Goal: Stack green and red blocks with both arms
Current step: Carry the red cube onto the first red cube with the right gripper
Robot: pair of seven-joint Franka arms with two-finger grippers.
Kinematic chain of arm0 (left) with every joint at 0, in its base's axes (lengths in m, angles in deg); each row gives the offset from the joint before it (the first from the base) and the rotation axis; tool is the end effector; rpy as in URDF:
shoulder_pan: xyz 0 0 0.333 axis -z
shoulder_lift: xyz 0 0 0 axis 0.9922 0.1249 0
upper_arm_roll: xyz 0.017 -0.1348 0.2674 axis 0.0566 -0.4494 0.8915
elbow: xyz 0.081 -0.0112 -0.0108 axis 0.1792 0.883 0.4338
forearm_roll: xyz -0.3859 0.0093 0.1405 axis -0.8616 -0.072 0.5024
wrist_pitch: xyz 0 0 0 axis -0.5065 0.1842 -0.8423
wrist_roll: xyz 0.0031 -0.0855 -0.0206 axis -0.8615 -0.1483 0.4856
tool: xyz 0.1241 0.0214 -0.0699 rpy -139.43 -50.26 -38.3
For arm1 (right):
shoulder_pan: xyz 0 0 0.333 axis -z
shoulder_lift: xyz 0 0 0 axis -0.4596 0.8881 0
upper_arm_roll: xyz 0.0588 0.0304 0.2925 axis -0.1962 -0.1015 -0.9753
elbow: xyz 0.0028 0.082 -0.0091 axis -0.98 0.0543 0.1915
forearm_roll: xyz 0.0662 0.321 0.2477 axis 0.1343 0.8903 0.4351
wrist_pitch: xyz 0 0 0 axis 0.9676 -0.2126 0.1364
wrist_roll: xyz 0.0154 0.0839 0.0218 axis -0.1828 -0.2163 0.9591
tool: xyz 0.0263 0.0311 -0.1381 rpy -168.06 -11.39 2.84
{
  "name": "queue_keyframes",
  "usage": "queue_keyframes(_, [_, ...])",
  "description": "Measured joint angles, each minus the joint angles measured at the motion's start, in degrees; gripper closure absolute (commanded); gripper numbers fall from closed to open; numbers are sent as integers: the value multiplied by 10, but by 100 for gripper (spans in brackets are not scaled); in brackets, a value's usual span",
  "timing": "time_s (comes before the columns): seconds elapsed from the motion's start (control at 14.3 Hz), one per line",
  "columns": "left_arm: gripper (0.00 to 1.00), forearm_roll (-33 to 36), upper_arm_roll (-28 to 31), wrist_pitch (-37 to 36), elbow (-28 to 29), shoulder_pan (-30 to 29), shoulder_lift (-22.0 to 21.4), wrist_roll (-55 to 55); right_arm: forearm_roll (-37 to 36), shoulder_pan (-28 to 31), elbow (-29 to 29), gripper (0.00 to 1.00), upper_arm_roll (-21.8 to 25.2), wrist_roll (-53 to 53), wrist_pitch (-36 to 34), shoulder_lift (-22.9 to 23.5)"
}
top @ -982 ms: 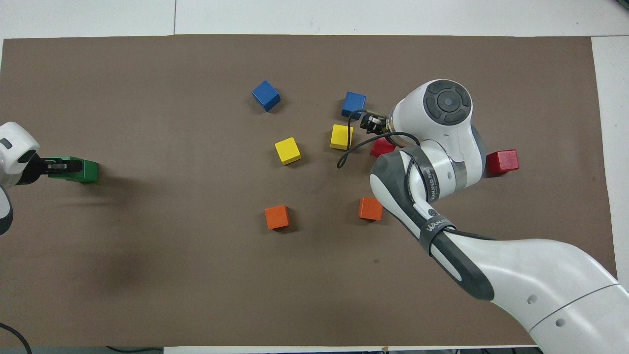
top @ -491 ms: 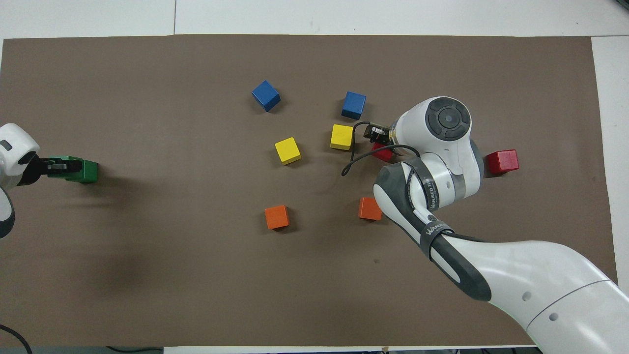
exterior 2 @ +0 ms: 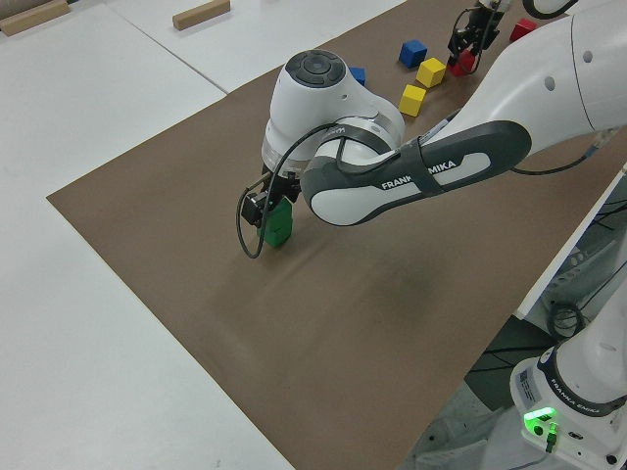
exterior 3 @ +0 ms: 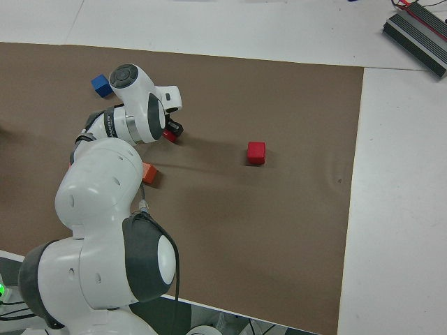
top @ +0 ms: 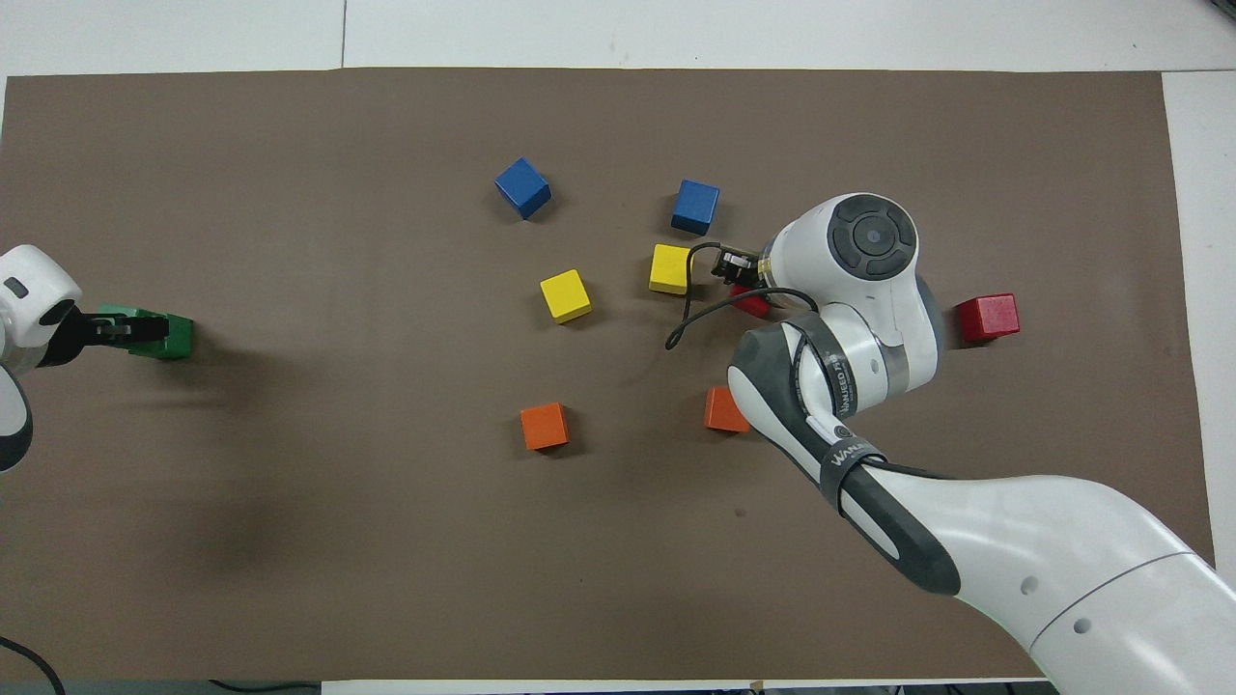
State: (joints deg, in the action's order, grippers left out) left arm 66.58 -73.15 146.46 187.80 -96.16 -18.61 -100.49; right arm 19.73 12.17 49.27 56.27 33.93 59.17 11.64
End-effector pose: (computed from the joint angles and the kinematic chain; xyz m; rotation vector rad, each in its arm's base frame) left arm 0.5771 0.1357 0.2859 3.1085 -0.1435 0.3030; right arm 0.6261 0.2135 0.2386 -3.0172 0.5641 -0.1486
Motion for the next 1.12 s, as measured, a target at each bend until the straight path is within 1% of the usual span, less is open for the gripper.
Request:
queue_keyframes(0.14, [0, 0, -1, 0, -2, 0, 0, 0, 0, 11, -7, 100, 2, 40, -15, -2])
queue_keyframes(0.28, [0, 0, -1, -10, -16, 1, 0, 0, 0, 34, -30, 100, 4, 93, -59, -13])
queue_keyframes(0.49, [0, 0, -1, -86, -84, 1, -1, 0, 0, 74, -49, 100, 6, 195, -130, -60])
queue_keyframes(0.63, [0, 0, -1, -147, -137, 1, -1, 0, 0, 98, -47, 100, 7, 252, -181, -96])
queue_keyframes(0.77, [0, 0, -1, -194, -172, 1, -4, 5, 0, 122, -32, 100, 7, 301, -219, -128])
queue_keyframes(0.98, [0, 2, -2, -236, -188, 1, -28, 37, 0, 185, 6, 100, 8, 406, -230, -168])
queue_keyframes(1.12, [0, 11, -8, -279, -202, 4, -49, 94, 0, 230, 30, 100, 9, 467, -205, -177])
